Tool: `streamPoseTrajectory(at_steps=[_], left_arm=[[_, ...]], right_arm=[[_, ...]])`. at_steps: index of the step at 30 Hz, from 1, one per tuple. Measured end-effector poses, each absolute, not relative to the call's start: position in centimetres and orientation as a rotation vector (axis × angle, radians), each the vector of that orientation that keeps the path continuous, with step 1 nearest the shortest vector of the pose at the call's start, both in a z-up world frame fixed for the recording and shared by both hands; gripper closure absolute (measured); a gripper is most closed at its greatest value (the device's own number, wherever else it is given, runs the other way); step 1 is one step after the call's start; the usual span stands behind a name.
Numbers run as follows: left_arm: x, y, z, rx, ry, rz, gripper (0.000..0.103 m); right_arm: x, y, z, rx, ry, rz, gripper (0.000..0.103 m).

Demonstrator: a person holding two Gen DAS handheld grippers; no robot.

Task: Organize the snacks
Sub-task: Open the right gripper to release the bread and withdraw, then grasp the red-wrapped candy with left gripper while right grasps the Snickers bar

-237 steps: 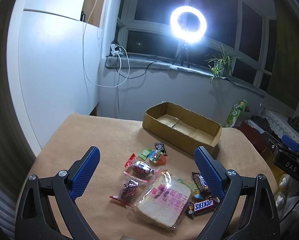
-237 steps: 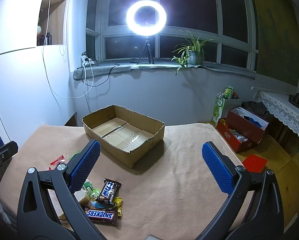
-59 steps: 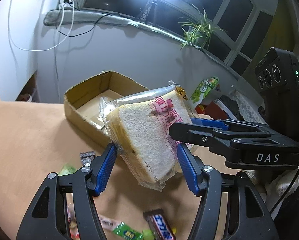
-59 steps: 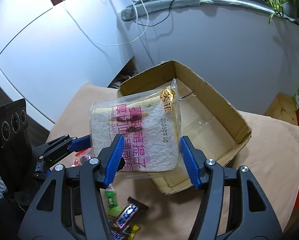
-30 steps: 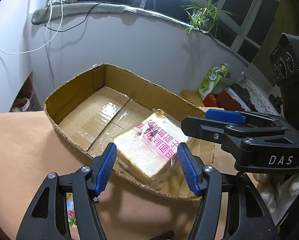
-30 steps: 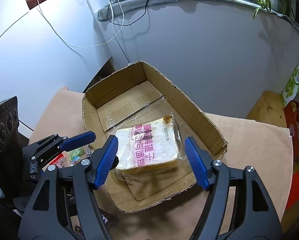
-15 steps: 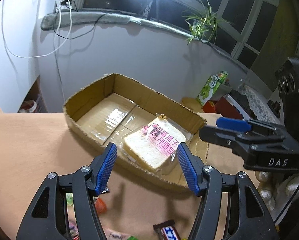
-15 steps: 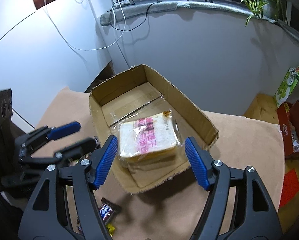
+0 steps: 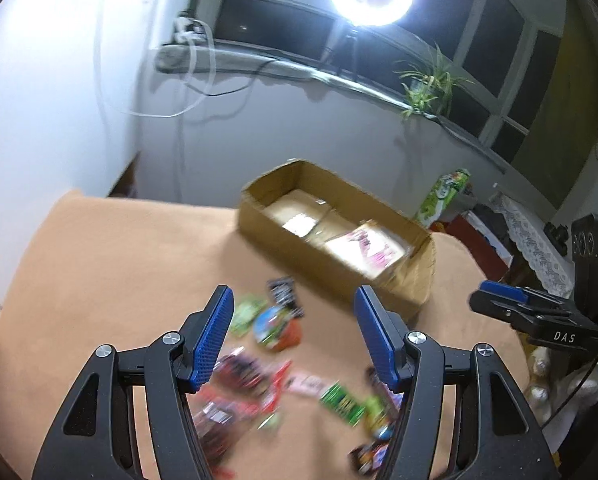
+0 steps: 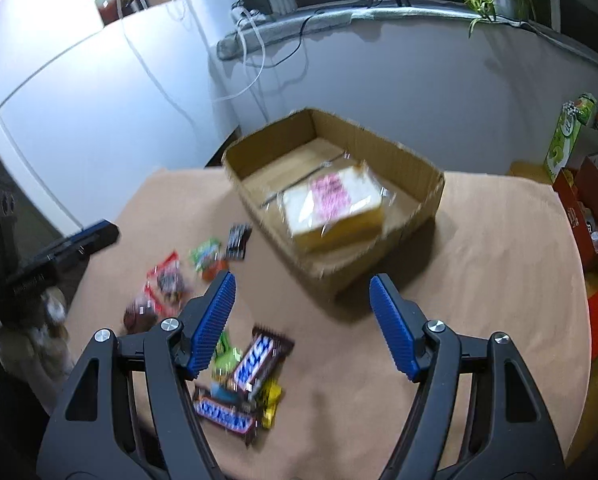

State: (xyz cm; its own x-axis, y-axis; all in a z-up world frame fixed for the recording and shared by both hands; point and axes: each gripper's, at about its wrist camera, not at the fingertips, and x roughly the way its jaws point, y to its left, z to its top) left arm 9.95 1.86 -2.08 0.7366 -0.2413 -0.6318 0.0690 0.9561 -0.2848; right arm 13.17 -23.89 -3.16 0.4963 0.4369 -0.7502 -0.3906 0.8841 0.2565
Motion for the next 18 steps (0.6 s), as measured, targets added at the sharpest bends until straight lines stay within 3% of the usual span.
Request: streamPoseTrajectory(at_steps=[15,18], left_arm=[[4.0,4.6,-9.2,-0.198,0.863,-0.091,0.041],[4.1,4.2,-10.1,-0.194,0.878,-0.094,0.043]], right_arm=[[8.2,-21.7,-8.0,0.031,1.017,0.497,0.031],[8.3,-21.0,-8.5,0.040,1.032,0.501,0.038]])
